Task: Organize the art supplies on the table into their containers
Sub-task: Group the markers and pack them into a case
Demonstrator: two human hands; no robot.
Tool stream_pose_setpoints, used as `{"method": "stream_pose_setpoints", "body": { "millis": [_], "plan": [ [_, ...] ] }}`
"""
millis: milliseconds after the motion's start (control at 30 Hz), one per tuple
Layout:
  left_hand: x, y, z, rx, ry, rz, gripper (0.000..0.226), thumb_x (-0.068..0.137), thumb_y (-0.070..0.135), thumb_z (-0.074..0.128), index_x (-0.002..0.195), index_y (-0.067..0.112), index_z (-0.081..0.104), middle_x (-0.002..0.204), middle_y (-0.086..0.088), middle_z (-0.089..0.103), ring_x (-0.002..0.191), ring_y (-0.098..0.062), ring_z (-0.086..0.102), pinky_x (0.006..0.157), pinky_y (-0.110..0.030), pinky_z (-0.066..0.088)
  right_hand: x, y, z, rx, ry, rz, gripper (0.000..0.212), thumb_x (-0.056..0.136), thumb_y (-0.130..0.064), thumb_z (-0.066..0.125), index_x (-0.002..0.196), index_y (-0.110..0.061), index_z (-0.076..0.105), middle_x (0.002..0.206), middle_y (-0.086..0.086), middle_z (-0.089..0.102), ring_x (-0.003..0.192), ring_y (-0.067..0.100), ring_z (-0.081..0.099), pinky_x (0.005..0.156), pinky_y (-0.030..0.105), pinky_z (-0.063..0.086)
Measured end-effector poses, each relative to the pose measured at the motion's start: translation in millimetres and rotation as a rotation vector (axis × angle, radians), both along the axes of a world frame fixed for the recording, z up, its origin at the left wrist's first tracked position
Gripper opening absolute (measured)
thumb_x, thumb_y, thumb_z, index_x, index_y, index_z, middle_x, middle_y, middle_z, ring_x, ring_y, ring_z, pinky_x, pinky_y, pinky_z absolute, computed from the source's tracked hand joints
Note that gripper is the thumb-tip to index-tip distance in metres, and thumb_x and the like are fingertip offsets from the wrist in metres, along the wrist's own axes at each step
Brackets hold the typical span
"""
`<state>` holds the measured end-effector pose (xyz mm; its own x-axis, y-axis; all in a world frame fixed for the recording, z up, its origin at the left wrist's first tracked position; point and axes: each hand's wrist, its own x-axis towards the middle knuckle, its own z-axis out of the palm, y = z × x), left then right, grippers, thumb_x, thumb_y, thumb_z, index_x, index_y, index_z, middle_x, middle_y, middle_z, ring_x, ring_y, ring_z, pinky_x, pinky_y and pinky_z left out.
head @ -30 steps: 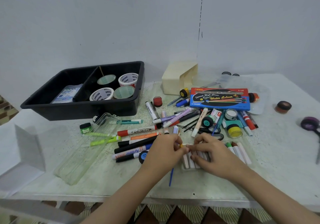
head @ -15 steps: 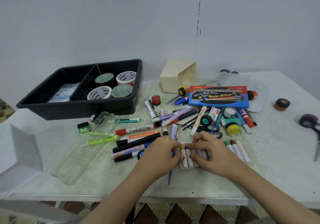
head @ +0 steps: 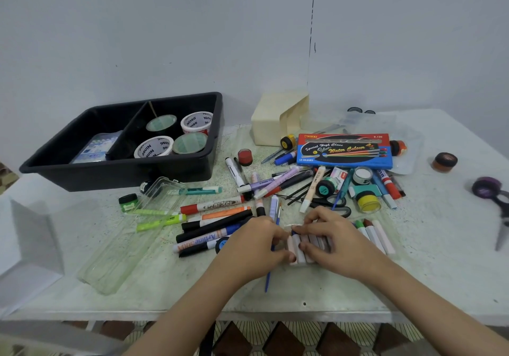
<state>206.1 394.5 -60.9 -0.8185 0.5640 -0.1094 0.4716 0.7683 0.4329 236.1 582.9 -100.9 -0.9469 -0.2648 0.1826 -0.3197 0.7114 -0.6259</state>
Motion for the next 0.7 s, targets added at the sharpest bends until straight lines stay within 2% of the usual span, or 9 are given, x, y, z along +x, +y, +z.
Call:
{"method": "stream_pose_setpoints", "body": {
  "millis": [233,400,500,600,700],
  "plan": [
    [-3,3,4,-0.054,0.023,-0.010,0.039,0.078,0.044,0.070,0.110,0.022,0.067,0.092,0.002,0.056,0.085,-0.014,0.050,0.074,-0.033,0.048,-1,2,1,0.025,-0.019,0.017,0.040,0.079,-0.041,0.057,0.113,-0.024,0.069,0.101,-0.010,0.048,0.095,-0.002,0.046,0.079,0.010,0.034],
    [-1,-1,-3,-0.009,0.045,-0.023,0.036,0.080,0.046,0.066,0.111,0.026,0.064,0.092,0.007,0.053,0.085,-0.009,0.046,0.069,-0.027,0.042,4,19,7,0.264,0.016,0.063,0.060,0.075,-0.066,0.048,0.128,-0.037,0.055,0.128,-0.008,0.046,0.117,0.006,0.037,0.096,0.025,0.031],
    [1,-3,-7,0.020,0.061,-0.033,0.035,0.082,0.045,0.064,0.111,0.027,0.063,0.095,0.008,0.051,0.090,-0.009,0.047,0.073,-0.027,0.043,10,32,9,0.349,0.009,0.083,0.071,0.071,-0.073,0.050,0.134,-0.040,0.046,0.128,-0.012,0.046,0.117,0.004,0.037,0.096,0.024,0.030],
    [-1,-6,-9,0.032,0.093,-0.061,0.041,0.084,0.046,0.062,0.122,0.029,0.059,0.096,0.011,0.047,0.088,-0.005,0.045,0.075,-0.025,0.044,17,40,7,0.372,0.041,0.091,0.071,0.072,-0.071,0.054,0.135,-0.039,0.044,0.130,-0.014,0.049,0.120,0.004,0.039,0.097,0.024,0.026],
    [-4,-6,-11,0.077,0.129,-0.094,0.039,0.085,0.042,0.061,0.123,0.032,0.059,0.097,0.016,0.043,0.080,0.002,0.041,0.067,-0.012,0.035,23,44,6,0.358,0.083,0.073,0.066,0.072,-0.067,0.059,0.130,-0.037,0.050,0.119,-0.014,0.056,0.111,0.004,0.045,0.092,0.024,0.029]
  ]
}}
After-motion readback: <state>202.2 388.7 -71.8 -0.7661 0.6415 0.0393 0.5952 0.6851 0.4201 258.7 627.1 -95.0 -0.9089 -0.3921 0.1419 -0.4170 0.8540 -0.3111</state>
